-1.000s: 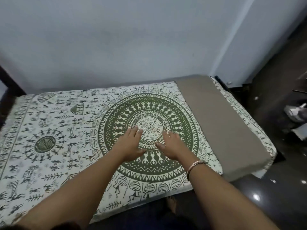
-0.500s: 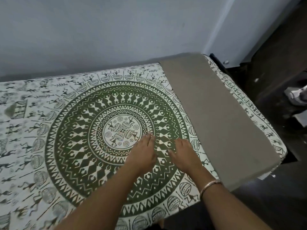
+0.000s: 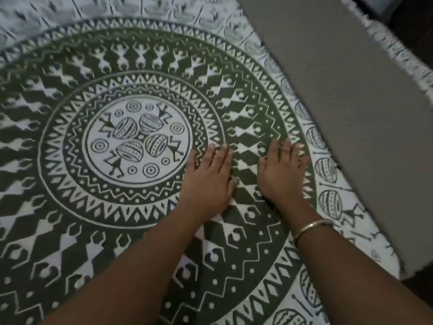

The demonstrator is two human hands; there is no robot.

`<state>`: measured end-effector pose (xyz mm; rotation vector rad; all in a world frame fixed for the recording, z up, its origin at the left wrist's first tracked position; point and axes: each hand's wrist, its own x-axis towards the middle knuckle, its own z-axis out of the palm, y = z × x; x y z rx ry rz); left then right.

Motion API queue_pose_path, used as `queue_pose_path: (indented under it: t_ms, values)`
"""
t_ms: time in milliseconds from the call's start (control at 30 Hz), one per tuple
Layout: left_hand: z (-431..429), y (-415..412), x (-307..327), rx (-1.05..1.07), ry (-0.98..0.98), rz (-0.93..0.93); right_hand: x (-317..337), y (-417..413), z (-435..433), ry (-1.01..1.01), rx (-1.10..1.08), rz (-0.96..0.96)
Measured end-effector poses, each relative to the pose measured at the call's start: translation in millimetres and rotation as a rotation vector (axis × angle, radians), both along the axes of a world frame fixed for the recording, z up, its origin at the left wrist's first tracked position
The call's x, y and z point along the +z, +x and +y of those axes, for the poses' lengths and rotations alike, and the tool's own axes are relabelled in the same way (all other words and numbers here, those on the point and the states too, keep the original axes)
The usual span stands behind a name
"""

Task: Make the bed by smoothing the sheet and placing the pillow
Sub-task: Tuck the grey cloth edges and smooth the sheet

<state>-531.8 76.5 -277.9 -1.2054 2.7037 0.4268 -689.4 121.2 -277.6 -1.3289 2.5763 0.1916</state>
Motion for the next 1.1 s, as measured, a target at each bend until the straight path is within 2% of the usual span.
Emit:
queue_pose_path:
  t_ms: [100, 167, 233, 300, 367, 433, 500, 567, 733, 800, 867, 933, 1000, 1100]
  values:
    - [-4.3, 38.4, -6.6, 0.067, -0.049, 0.031, -7.0, 46.1, -8.3, -0.027, 0.070, 0.051]
    - [-10.2, 72.3, -6.8, 0.172, -0.056, 0.006, -2.3, 91.3, -11.7, -0.050, 0.280, 0.035]
    - [-13.3, 105.3, -5.4, 0.287, -0.087, -0.014, 3.1, 135.1, -12.1, -0.042, 0.509, -0.062]
    - [-10.6, 126.6, 2.8, 0.294, -0.114, 0.026, 6.9, 154.4, -17.0, -0.021, 0.661, -0.118]
    - [-5.2, 140.9, 7.7, 0.161, -0.110, 0.050, 7.3, 150.2, -26.8, -0.062, 0.575, -0.103]
    - [-1.1, 160.8, 3.4, 0.081, -0.072, 0.026, 1.8, 146.2, -33.9, -0.045, 0.345, -0.013]
    - [-1.9, 189.7, -2.2, 0.135, -0.069, 0.009, -6.4, 163.4, -39.7, 0.023, 0.228, 0.061]
    - [-7.0, 224.4, -8.4, 0.218, -0.112, 0.020, -11.1, 204.4, -44.7, -0.008, 0.243, 0.064]
    - [-25.3, 305.1, -1.3, 0.521, -0.136, -0.070, -8.9, 330.2, -47.6, -0.079, 0.676, -0.085]
    - [-21.6, 313.8, 7.0, 0.514, -0.114, -0.065, -4.8, 347.8, -49.4, -0.123, 0.835, -0.183]
    - [-8.5, 318.9, 6.9, 0.365, -0.094, 0.000, -1.4, 340.9, -54.0, -0.201, 0.752, -0.268]
    - [2.7, 337.2, 2.7, 0.275, -0.053, 0.000, -2.5, 329.6, -55.1, -0.249, 0.503, -0.211]
    - [1.1, 370.9, -3.7, 0.329, -0.070, -0.027, -6.2, 335.3, -56.7, -0.133, 0.354, -0.068]
    - [-2.4, 433.8, -7.8, 0.545, -0.138, -0.050, -10.8, 386.1, -58.0, -0.094, 0.378, -0.004]
